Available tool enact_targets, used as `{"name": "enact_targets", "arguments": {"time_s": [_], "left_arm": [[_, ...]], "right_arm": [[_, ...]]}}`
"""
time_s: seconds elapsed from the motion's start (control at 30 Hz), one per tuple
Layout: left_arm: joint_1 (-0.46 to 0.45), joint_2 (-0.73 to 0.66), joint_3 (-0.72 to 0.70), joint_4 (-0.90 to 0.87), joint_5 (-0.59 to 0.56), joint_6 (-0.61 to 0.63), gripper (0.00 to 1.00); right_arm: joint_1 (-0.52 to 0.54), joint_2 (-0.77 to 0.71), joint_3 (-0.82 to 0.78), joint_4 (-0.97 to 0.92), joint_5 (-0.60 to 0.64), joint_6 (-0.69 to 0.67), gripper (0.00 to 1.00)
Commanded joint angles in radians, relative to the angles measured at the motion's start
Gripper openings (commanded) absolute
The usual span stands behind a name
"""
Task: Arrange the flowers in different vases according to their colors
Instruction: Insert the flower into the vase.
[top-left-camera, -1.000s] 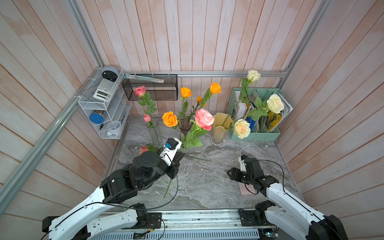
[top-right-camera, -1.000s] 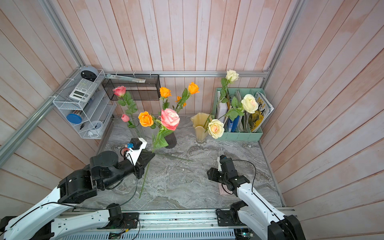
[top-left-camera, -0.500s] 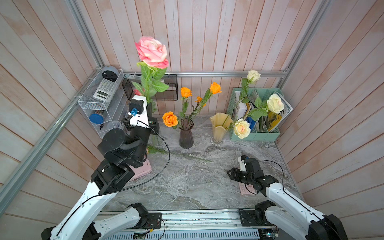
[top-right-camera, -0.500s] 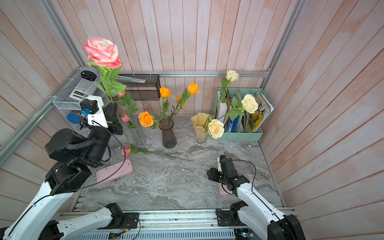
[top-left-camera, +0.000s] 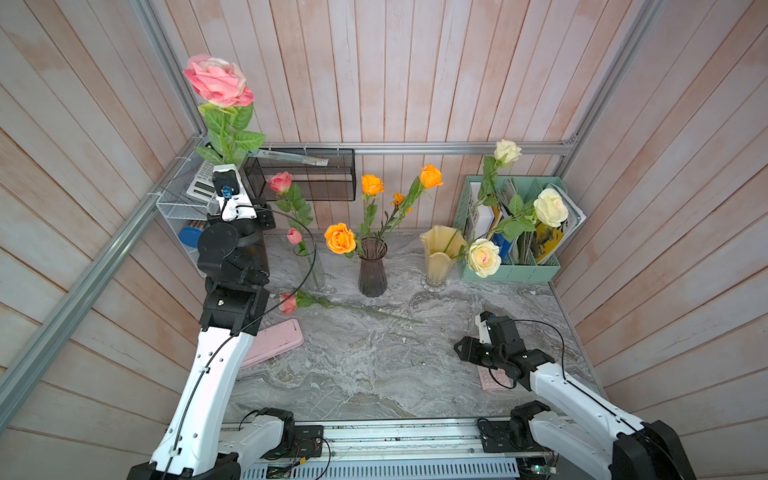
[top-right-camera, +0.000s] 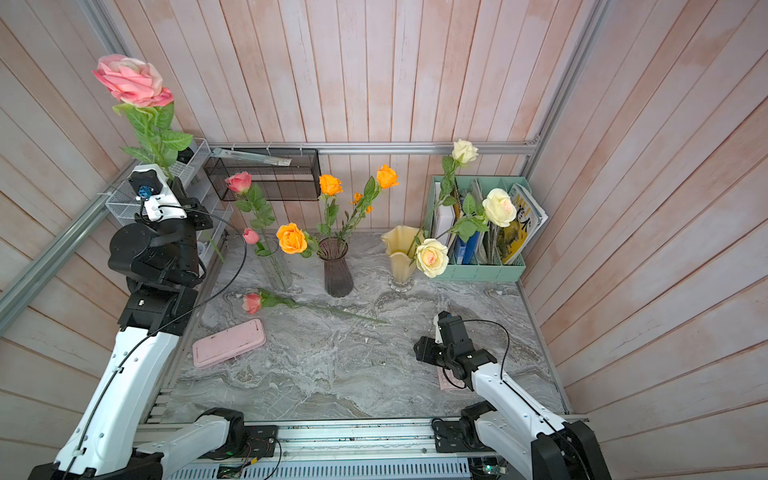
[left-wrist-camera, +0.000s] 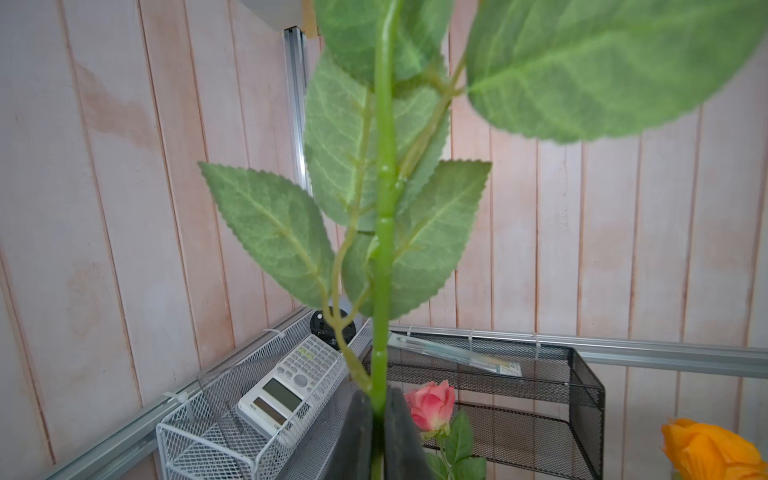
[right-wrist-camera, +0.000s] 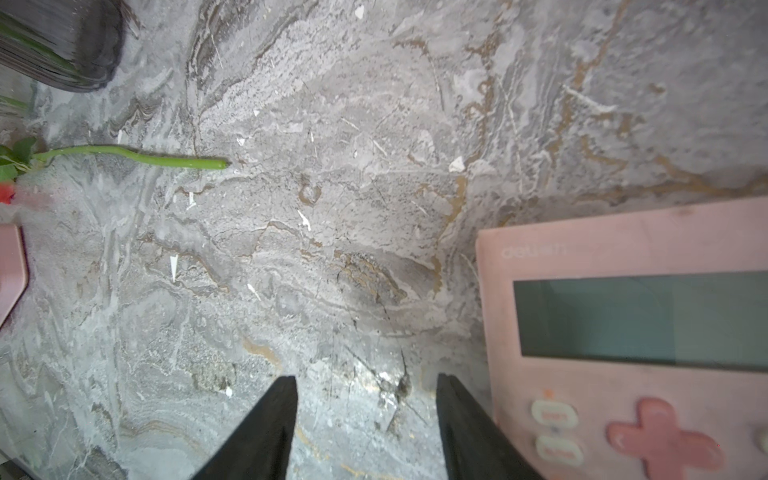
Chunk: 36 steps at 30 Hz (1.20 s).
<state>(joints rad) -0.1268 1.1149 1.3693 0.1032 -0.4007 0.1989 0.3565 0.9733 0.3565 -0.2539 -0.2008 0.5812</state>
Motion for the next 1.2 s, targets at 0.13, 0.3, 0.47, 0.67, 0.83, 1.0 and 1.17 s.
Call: {"name": "enact_targets", "arguments": {"time_s": [0.13, 0.3, 0.47, 0.67, 0.83, 1.0, 1.17], "left_arm": [[0.095, 0.051, -0.069, 0.227, 0.106, -0.201, 0.00], [0.101, 0.094, -0.091, 0.292, 0.109, -0.228, 0.00], [0.108, 0.134, -0.104, 0.336, 0.123, -0.266, 0.00], [0.112, 0.183, -0.128, 0.389, 0.115, -0.284, 0.00], [0.111, 0.215, -0.164, 0.428, 0.115, -0.305, 0.00], [0.112, 0.237, -0.211, 0.462, 0.119, -0.318, 0.00], [0.112, 0.240, -0.301, 0.517, 0.144, -0.339, 0.00]], "right_arm": [[-0.004, 0.068, 0.049, 0.018, 0.003, -0.018, 0.60], [-0.004, 0.120, 0.067, 0.028, 0.001, -0.021, 0.60], [-0.004, 0.135, 0.077, 0.022, -0.009, -0.029, 0.60], [-0.004, 0.133, 0.076, 0.031, -0.021, -0.023, 0.60], [-0.004, 0.139, 0.078, 0.031, -0.017, -0.024, 0.60], [-0.004, 0.139, 0.084, 0.030, -0.022, -0.023, 0.60], [-0.002, 0.163, 0.113, 0.038, -0.032, -0.026, 0.60]]}}
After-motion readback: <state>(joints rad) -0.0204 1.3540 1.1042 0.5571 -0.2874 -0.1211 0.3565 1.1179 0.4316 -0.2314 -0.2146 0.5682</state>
